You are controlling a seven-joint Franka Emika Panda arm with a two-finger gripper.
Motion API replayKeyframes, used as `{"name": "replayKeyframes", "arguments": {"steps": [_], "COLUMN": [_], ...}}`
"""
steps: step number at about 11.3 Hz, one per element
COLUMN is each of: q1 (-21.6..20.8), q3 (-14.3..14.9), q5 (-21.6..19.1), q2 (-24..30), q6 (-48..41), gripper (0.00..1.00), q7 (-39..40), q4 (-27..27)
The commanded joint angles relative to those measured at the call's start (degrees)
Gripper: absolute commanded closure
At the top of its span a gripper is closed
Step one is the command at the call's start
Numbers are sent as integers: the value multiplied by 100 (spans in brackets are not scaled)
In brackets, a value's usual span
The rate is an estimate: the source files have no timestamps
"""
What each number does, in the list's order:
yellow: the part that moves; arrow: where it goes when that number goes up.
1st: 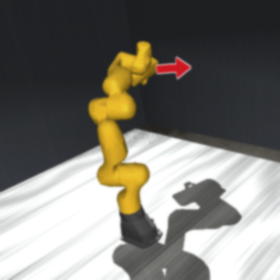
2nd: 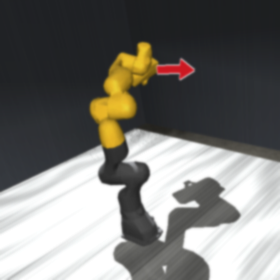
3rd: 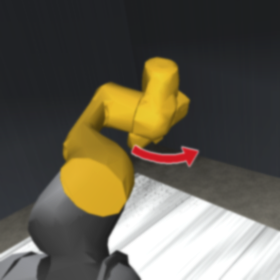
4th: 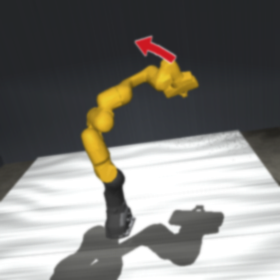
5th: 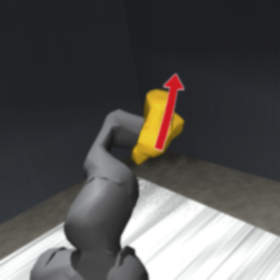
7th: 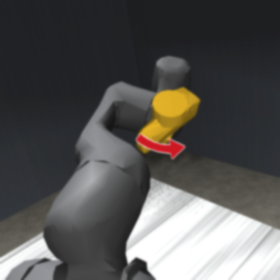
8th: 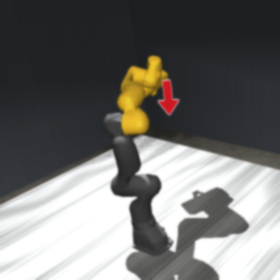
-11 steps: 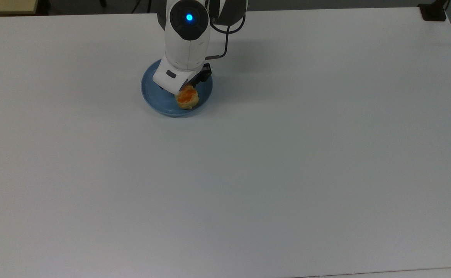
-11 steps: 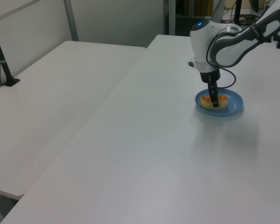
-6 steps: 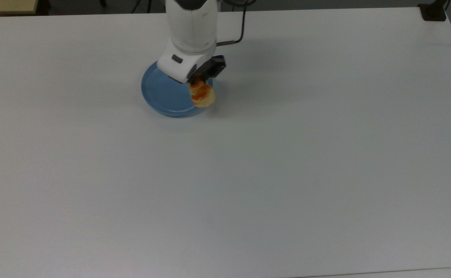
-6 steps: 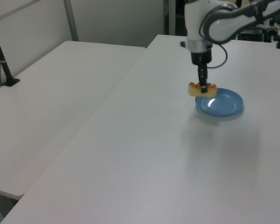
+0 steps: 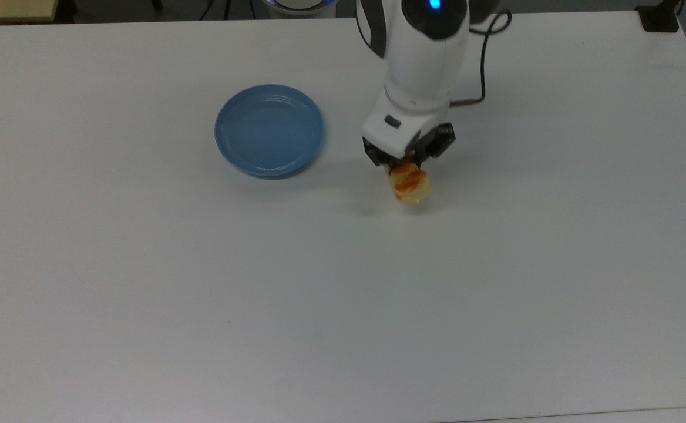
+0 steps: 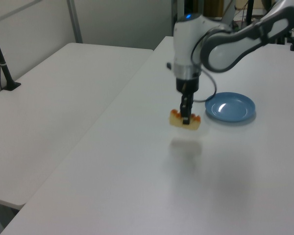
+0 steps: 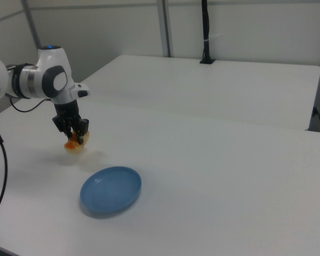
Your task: Put the bread on the table
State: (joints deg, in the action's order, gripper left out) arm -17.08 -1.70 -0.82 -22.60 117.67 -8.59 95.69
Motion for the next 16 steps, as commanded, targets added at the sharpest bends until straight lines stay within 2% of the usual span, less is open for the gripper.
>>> {"name": "replayKeyframes", "arguments": {"steps": [1, 3, 5, 6, 8, 10, 13, 16], "q1": [-190, -260, -261, -191, 150, 537, 1336, 1515], "q3": [73, 100, 108, 100, 38, 47, 73, 152], "q5": [283, 362, 372, 372, 372, 407, 512, 477], "q2": [-710, -886, -747, -433, 252, 886, 1712, 1926], "q6": [141, 256, 169, -5, -1048, -1832, -2326, -2450], "gripper": [33, 0, 0, 0, 0, 0, 0, 0], "q7": [-502, -714, -880, -985, -952, -646, 232, 428], "q4": [-516, -595, -665, -639, -621, -464, -200, -164]}}
